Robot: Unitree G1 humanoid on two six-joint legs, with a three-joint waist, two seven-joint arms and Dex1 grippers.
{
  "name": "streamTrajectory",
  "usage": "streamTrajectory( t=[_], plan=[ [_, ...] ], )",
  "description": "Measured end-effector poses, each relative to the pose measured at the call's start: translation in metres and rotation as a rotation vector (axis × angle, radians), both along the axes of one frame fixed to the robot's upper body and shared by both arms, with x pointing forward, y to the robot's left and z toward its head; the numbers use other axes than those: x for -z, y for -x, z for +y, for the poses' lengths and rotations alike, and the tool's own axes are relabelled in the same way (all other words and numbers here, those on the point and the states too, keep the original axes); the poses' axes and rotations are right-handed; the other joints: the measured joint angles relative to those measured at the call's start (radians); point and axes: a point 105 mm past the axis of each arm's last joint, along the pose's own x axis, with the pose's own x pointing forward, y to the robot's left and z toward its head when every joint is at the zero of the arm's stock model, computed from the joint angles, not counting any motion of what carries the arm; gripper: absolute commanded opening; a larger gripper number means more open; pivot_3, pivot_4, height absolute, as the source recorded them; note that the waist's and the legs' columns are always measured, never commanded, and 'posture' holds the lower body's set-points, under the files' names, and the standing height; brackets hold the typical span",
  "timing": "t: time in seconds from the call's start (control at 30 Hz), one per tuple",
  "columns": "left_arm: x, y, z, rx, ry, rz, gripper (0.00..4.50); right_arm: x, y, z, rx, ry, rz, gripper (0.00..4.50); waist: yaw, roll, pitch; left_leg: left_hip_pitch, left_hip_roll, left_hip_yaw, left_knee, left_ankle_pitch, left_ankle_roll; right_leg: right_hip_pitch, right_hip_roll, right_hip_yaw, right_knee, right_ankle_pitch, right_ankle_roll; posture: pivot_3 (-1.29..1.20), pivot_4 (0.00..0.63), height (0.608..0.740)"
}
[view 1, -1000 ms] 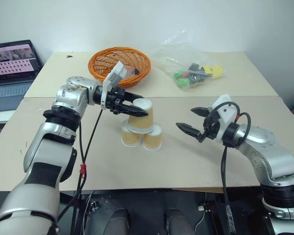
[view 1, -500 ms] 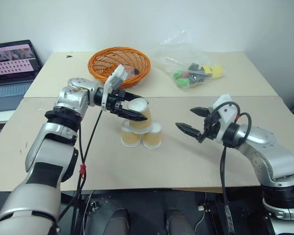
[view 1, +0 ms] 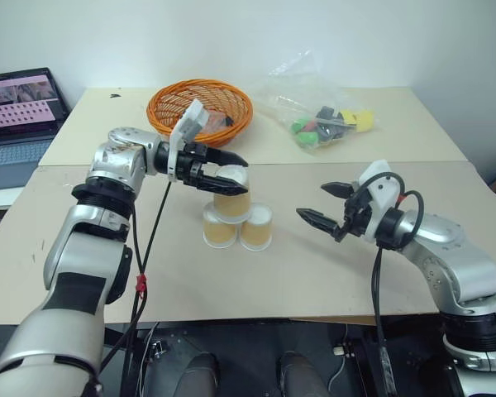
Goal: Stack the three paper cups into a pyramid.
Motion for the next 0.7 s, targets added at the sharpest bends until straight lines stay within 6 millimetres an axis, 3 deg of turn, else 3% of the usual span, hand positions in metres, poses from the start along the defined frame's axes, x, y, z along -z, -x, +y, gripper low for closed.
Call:
streamTrajectory(
  t=[0.3,0.4,0.5,0.57,0.63,0.7],
  plan=[
    [-0.03,0.007,0.002,0.005,0.068,-0.042,4.48,0.004,-0.002,-0.001,-0.007,-0.001,0.023,4.5,0.0,0.0,0.0,0.0,0.0,0.0,0.0,0.0,0.0,0.0,0.0,0.0,0.0,0.0,0.0,0.0,0.15,0.74],
    [-0.05,0.004,0.008,-0.066,0.192,-0.045,4.48,0.005,-0.003,0.001,-0.012,0.006,0.025,4.5,-0.003,0.0,0.0,0.0,0.0,0.0,0.0,0.0,0.0,0.0,0.0,0.0,0.0,0.0,0.0,0.0,0.15,0.74],
    [-0.074,-0.006,0.019,-0.206,0.327,-0.097,4.48,0.006,-0.003,0.002,-0.015,0.009,0.028,4.5,-0.002,0.0,0.0,0.0,0.0,0.0,0.0,0.0,0.0,0.0,0.0,0.0,0.001,0.0,0.0,0.0,0.15,0.74],
    [-0.094,-0.022,0.036,-0.449,0.449,-0.174,4.48,0.006,-0.003,0.001,-0.013,0.01,0.028,4.5,-0.001,0.0,0.0,0.0,0.0,-0.001,0.001,0.0,0.0,0.0,-0.001,0.0,0.001,0.0,0.0,0.0,0.15,0.74],
    [-0.098,-0.025,0.055,-0.599,0.529,-0.204,4.48,0.007,-0.003,-0.003,-0.002,0.014,0.031,4.5,-0.002,0.0,0.0,0.001,0.0,0.0,0.001,0.0,0.0,0.0,-0.001,0.001,0.002,0.0,0.0,0.0,0.15,0.74],
    [-0.087,-0.024,0.085,-0.764,0.603,-0.178,4.48,0.005,-0.003,-0.015,0.034,0.026,0.026,4.5,-0.004,0.0,0.0,0.001,0.001,0.0,0.001,0.0,0.0,0.0,0.0,0.001,0.003,0.0,0.0,0.0,0.15,0.74]
  ],
)
